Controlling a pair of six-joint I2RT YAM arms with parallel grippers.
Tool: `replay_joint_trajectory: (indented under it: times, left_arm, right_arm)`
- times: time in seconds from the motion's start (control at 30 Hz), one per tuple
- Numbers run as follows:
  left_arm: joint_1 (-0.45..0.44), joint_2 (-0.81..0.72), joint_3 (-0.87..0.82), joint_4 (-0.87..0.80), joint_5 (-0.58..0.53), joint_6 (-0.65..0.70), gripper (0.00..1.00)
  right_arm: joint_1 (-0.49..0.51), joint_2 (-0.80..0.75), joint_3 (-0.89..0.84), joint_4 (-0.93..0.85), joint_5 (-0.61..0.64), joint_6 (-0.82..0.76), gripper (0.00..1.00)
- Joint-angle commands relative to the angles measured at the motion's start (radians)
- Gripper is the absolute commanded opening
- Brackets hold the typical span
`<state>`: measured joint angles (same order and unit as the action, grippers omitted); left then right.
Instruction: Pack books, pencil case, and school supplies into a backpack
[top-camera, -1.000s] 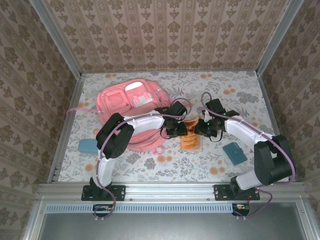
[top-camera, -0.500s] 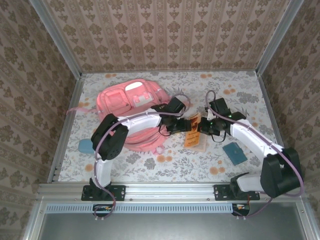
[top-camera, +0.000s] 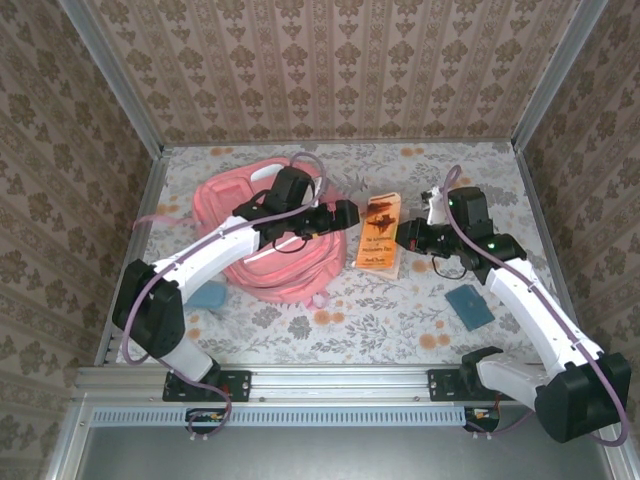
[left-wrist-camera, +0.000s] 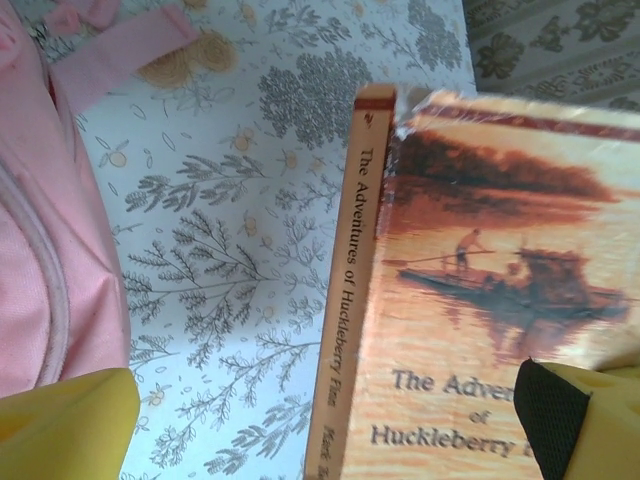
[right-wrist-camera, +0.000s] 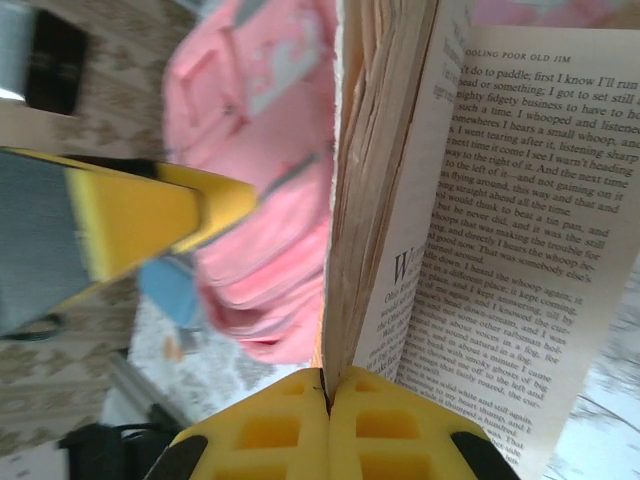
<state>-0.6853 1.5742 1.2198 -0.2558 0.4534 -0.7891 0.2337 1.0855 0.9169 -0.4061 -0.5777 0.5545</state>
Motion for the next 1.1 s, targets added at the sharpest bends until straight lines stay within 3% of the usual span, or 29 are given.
replay_joint_trajectory:
  times: [0.0,0.2,0.43,0.7,0.77,0.93,1.07]
  left_arm:
    - [0.027,-0.039,-0.046,0.119,0.152,-0.004,1.0]
    - [0.05,-0.04,-0.104,0.315,0.305,-0.094,1.0]
    - [0.049,-0.016,-0.151,0.501,0.351,-0.22,1.0]
    - [0.049,-0.008,-0.151,0.534,0.372,-0.237,0.95]
    - [0.049,-0.008,-0.151,0.549,0.381,-0.243,0.88]
    - [0.053,-0.013,-0.155,0.596,0.383,-0.265,0.53]
    - [0.058,-0.016,-0.163,0.632,0.378,-0.286,0.32]
  right_arm:
    - [-0.005,0.002,0.049,0.159,-0.194,0.058,0.0]
    - [-0.004,0.04,0.07,0.252,-0.299,0.118,0.0]
    - [-0.006,0.082,0.081,0.241,-0.311,0.132,0.0]
    - [-0.011,0.097,0.077,0.25,-0.317,0.145,0.0]
    - [-0.014,0.101,0.077,0.245,-0.314,0.144,0.0]
    - [-0.047,0.118,0.072,0.218,-0.299,0.163,0.0]
    - [-0.068,0.123,0.056,0.239,-0.298,0.198,0.0]
